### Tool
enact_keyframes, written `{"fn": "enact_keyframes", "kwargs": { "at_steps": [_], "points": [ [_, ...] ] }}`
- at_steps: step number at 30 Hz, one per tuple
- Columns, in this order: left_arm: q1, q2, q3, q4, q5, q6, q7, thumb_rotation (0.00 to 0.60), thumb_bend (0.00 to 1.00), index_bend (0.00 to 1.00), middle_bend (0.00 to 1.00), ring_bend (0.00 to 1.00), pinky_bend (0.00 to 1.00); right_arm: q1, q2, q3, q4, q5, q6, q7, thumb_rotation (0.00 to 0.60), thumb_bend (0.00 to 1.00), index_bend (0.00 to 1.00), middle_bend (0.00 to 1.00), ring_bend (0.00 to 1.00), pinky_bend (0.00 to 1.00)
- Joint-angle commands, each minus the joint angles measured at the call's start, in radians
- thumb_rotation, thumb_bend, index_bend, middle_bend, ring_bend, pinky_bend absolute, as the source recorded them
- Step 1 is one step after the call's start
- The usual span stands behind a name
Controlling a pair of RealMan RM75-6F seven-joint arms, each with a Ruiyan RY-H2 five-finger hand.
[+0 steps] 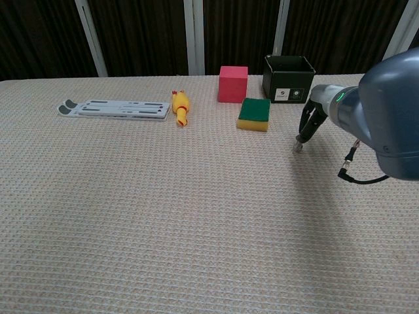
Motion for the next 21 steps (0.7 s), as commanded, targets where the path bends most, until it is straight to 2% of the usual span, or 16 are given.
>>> {"fn": "enact_keyframes", "kwargs": {
  "at_steps": [1,15,21],
  "points": [
    [0.000,0.000,0.000,0.000,-0.001,0.000,-0.001,0.600,0.24,0.12,0.00,0.00,0.00,0.002,0.000,-0.004,0.003,0.005,-0.003,-0.003,0.600,0.38,0.58,0.05,0.12,0.04],
    [0.001,0.001,0.000,0.000,-0.001,0.002,-0.004,0.600,0.24,0.12,0.00,0.00,0.00,0.014,0.010,-0.022,-0.007,0.025,-0.015,-0.016,0.600,0.38,0.58,0.05,0.12,0.04],
    [0.001,0.001,-0.001,-0.001,-0.003,0.002,-0.002,0.600,0.24,0.12,0.00,0.00,0.00,0.018,0.021,-0.029,-0.015,0.034,-0.019,-0.025,0.600,0.38,0.54,0.05,0.12,0.04]
  ]
}}
